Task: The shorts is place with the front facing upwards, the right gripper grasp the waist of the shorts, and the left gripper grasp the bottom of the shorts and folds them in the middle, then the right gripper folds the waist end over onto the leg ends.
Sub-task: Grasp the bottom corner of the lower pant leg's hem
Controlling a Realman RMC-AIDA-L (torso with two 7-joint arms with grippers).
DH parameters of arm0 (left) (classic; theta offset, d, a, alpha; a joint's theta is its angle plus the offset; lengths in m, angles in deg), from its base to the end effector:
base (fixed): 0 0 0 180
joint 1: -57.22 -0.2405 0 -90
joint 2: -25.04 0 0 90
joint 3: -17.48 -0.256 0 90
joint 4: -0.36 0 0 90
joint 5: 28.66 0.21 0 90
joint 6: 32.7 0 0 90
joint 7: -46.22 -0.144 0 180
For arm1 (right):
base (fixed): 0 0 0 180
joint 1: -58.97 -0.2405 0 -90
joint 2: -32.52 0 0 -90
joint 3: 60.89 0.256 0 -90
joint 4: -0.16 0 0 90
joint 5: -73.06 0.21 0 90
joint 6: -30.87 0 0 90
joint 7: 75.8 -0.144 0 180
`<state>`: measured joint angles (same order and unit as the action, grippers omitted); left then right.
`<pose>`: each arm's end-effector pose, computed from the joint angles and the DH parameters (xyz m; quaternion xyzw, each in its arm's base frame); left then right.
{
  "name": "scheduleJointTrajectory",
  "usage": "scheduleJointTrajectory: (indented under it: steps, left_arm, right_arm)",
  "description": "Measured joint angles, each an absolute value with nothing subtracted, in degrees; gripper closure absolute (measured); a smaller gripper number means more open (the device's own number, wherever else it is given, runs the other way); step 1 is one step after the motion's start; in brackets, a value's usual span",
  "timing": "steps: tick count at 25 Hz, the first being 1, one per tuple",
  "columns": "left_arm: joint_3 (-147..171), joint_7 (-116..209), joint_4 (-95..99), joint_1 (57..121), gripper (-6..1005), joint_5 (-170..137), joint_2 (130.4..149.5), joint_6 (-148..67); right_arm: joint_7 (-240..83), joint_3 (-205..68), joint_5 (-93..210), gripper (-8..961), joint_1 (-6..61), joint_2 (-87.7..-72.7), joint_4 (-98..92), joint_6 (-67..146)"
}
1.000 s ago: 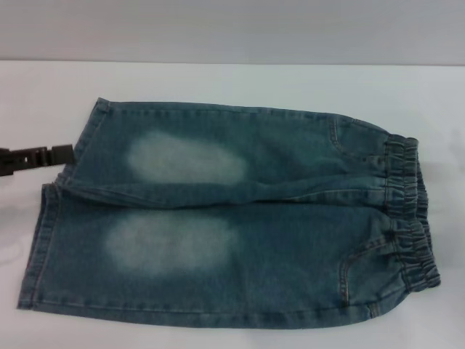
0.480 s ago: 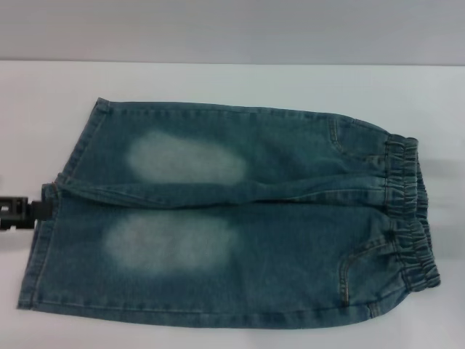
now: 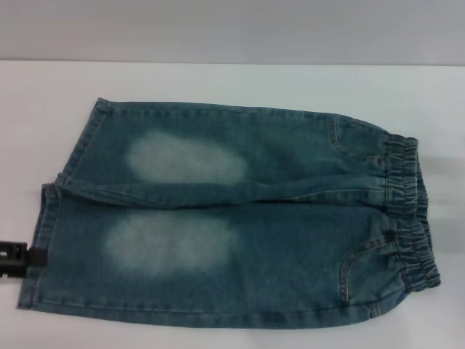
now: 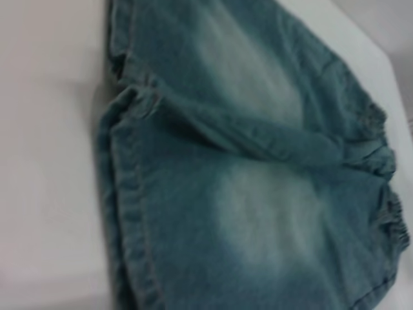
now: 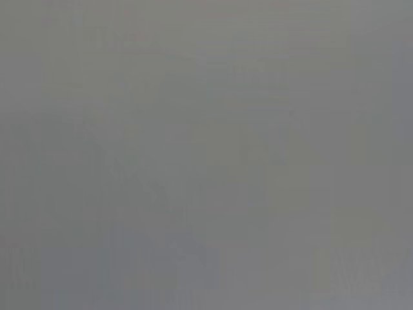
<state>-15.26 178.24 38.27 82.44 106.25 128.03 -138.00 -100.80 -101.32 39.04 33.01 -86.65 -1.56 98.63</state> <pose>-0.3507 0.2735 0.1103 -0.7459 -0.6587 -0.0927 0.0342 0.3658 0.3266 0.0249 -0.6065 0.3268 0.3452 0.6374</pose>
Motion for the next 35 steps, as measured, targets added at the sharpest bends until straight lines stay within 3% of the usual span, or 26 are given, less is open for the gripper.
scheduleJointTrajectory:
  steps: [35]
  left_arm:
    - [-15.6,177.5,36.9,82.9,198,115.0,128.72,-133.3]
  right_arm:
    - [-100.8,-101.8,38.4,167,32.1,-86.65,-1.5,97.9]
